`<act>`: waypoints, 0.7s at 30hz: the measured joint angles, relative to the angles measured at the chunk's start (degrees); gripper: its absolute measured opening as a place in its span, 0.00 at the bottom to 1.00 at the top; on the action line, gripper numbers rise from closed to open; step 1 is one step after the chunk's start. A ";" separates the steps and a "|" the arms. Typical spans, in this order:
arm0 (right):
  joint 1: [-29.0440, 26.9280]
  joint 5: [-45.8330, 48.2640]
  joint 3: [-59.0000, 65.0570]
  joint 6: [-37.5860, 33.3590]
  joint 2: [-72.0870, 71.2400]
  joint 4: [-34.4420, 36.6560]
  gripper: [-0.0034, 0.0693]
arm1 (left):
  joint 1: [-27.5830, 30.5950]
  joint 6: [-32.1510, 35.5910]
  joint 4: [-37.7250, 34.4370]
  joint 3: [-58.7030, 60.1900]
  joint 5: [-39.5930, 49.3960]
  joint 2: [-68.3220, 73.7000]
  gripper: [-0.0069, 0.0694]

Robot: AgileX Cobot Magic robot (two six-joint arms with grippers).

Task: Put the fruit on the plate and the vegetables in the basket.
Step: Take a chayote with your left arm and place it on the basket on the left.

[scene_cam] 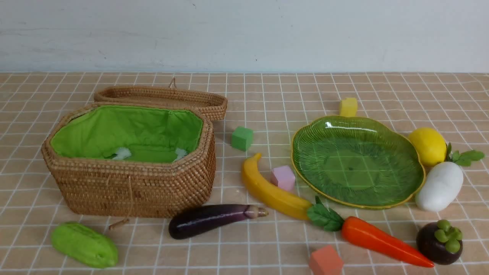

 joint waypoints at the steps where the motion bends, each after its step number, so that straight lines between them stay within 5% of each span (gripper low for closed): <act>1: 0.00 0.00 0.00 0.00 0.00 0.00 0.37 | 0.00 0.00 0.00 0.00 0.00 0.00 0.40; 21: 0.00 0.00 0.00 0.00 0.00 0.00 0.37 | 0.00 -1.09 -0.88 0.00 -3.32 0.00 0.40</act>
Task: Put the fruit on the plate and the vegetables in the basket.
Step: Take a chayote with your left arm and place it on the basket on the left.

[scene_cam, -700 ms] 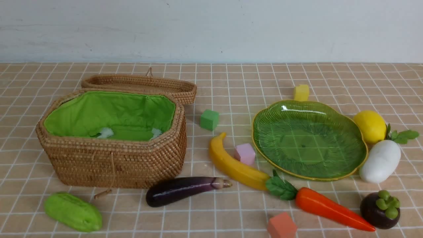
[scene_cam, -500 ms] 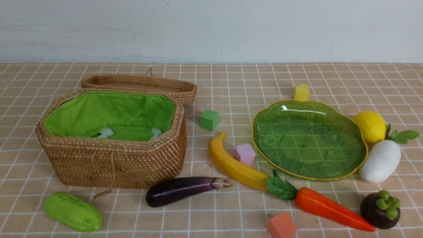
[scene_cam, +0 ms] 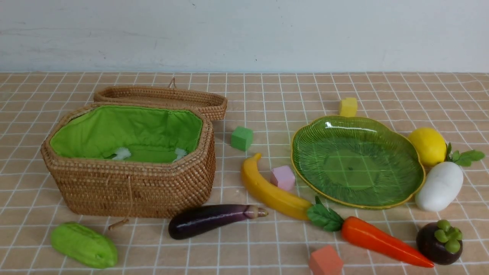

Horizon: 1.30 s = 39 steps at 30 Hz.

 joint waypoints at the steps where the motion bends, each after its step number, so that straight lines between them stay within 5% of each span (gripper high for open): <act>1: 0.00 0.00 0.00 0.00 0.00 0.00 0.37 | 0.00 -1.39 -1.98 0.00 -2.22 0.00 0.40; 13: 0.00 0.00 0.00 0.00 0.00 0.00 0.37 | 0.02 -11.96 -24.89 -0.06 -16.47 0.00 0.37; 19: 0.00 -2.67 0.39 2.77 0.00 1.81 0.37 | 0.02 -8.82 -23.86 -10.18 -1.64 4.13 0.07; 24: 0.00 -10.34 0.55 12.28 0.00 12.00 0.37 | 0.02 -6.21 -22.49 -19.46 11.64 13.54 0.07; 29: 0.00 -16.06 0.14 18.97 0.00 19.10 0.37 | 0.02 3.57 -20.62 -28.10 21.60 27.16 0.07; 35: 2.24 3.28 -12.98 15.58 3.22 21.15 0.37 | 0.02 15.21 -19.43 -34.18 26.03 38.30 0.07; 39: 8.29 27.72 -32.67 -1.14 14.28 22.31 0.37 | 0.02 29.28 -19.51 -38.20 28.81 47.58 0.07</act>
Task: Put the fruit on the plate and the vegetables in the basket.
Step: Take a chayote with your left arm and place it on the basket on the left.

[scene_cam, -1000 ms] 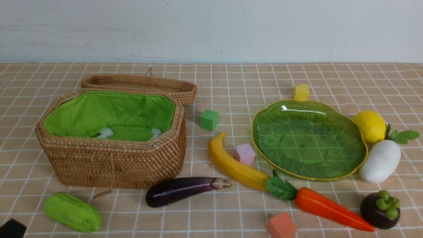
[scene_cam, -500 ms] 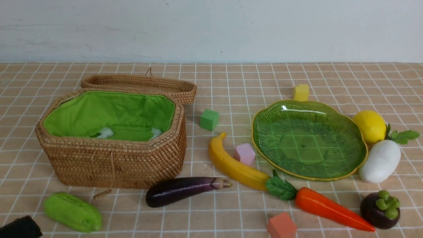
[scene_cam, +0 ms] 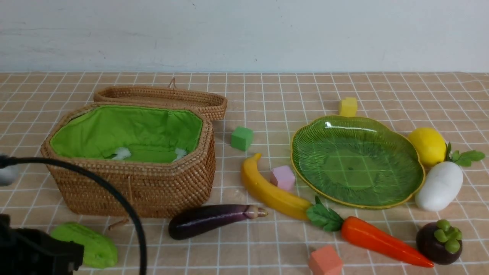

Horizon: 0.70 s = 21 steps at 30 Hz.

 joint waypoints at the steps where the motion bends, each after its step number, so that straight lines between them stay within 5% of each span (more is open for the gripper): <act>1: 1.20 4.75 -3.46 -3.74 2.49 0.54 0.37 | 0.00 3.51 -0.46 -0.41 0.14 1.80 0.07; 7: 3.86 16.22 -12.42 -17.37 9.96 3.52 0.37 | -2.67 26.80 -1.61 -1.28 0.66 9.92 0.07; 9: 3.86 15.67 -12.77 -22.72 10.65 4.90 0.37 | -5.89 40.42 2.23 -1.40 0.41 13.78 0.08; 14: 3.86 15.55 -12.77 -25.66 10.65 5.15 0.37 | -6.83 49.80 11.10 -1.52 -3.89 18.97 0.21; 21: 3.97 15.55 -12.77 -26.96 10.65 5.15 0.37 | -6.83 49.43 25.86 -1.78 -13.10 26.63 0.75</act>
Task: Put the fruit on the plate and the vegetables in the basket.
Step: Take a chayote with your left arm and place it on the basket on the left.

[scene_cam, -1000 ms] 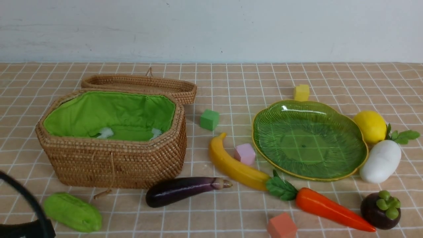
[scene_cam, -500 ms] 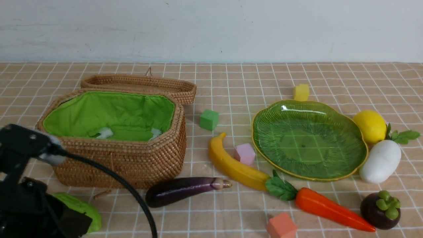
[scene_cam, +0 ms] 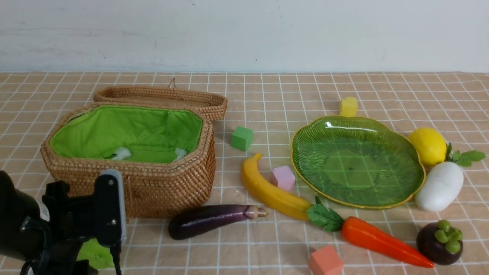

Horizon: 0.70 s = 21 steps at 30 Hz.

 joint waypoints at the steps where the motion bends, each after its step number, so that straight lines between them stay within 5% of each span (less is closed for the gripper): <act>1: 0.00 0.00 0.00 -0.04 0.00 0.00 0.37 | 0.00 0.00 2.18 0.00 -1.13 1.21 0.80; 7: 0.00 0.00 0.00 -0.15 0.05 0.01 0.37 | 0.00 -0.05 12.22 -0.04 -5.47 9.25 0.89; 16: 0.15 0.00 0.00 -0.15 0.20 0.25 0.37 | -0.17 -0.69 20.86 -1.10 -8.70 16.79 0.66; 21: 0.15 0.00 0.00 -0.15 0.20 0.63 0.37 | -2.43 -5.05 19.71 -1.04 -3.25 15.08 0.66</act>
